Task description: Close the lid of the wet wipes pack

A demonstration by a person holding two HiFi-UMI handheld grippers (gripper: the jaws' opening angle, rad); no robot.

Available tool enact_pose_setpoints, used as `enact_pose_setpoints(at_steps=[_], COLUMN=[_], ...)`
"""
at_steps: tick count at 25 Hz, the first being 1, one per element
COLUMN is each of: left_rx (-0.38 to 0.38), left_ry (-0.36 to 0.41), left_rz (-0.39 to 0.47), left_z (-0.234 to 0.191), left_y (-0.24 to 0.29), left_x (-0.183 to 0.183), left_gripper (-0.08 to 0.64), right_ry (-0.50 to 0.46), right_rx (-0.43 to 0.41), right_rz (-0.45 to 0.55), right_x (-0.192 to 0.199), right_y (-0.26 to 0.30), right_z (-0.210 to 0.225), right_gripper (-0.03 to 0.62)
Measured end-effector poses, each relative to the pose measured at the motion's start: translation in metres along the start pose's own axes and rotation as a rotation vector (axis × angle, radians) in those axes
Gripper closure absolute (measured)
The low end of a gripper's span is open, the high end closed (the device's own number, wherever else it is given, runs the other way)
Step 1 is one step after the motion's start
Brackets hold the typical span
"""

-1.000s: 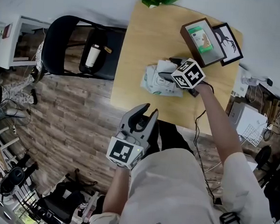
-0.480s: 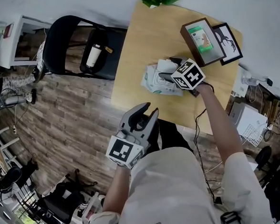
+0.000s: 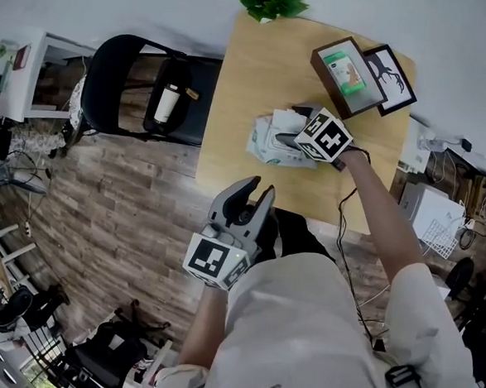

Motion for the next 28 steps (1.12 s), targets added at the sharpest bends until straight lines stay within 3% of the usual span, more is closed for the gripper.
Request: enact_pose_setpoints(at_steps=[28], left_rx=[0.013], left_ry=[0.047], left_rz=[0.045], left_z=[-0.001], left_y=[-0.018], left_x=[-0.020], left_gripper=[0.457], right_ry=[-0.007], right_rx=[0.000], right_rz=[0.013], right_x=[-0.002], right_y=[-0.024], right_z=[-0.031], right_gripper=[0.253])
Point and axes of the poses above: the fingertips, and each gripper's own axes: y forward along the fingers, z to its right, x out of its underside, the point moved 6 cm from there along -y, backward along the fingers, and after that the axes turned 1 degree about x, right-handed, at the moved point
